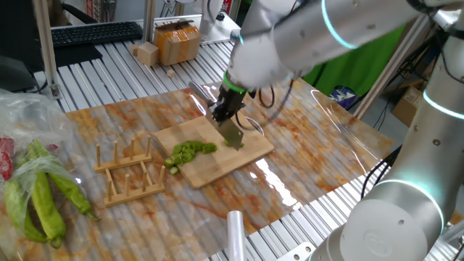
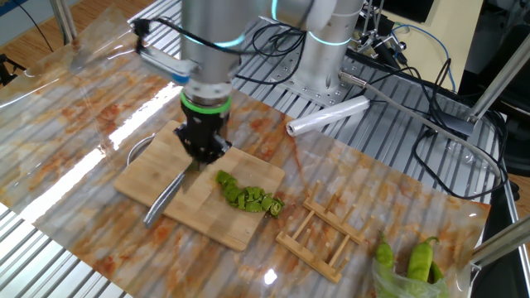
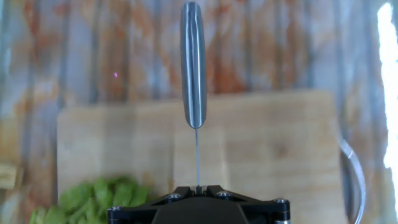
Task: Chop the chili peppers
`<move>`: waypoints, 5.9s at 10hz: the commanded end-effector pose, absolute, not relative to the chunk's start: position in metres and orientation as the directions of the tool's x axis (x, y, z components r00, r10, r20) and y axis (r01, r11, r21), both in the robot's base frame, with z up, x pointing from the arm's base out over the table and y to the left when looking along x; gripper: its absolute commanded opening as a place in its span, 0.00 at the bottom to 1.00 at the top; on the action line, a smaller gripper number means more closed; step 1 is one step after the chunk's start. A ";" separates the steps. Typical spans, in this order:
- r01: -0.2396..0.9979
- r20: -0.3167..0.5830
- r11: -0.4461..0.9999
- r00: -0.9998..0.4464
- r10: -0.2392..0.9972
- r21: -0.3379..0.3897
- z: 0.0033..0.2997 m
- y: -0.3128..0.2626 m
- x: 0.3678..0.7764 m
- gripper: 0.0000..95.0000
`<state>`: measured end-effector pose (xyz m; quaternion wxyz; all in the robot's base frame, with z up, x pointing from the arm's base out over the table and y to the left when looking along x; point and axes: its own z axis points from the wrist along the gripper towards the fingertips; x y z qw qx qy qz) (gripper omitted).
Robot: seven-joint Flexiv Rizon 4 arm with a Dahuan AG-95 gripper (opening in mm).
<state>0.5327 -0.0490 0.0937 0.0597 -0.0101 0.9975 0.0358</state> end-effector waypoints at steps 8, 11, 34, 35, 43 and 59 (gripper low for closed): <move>0.143 -0.008 0.989 -0.990 0.143 0.042 0.187 -0.083 0.501 0.00; 0.050 -0.078 0.999 -0.996 0.050 -0.006 0.194 -0.085 0.501 0.00; -0.160 -0.063 0.972 -0.987 -0.151 0.172 0.240 -0.077 0.519 0.00; -0.101 -0.056 0.981 -0.994 -0.092 0.168 0.244 -0.075 0.516 0.00; 0.191 0.083 0.981 -0.979 0.188 0.026 0.268 -0.057 0.498 0.00; -0.075 -0.012 0.997 -0.997 -0.075 0.005 0.206 -0.034 0.545 0.00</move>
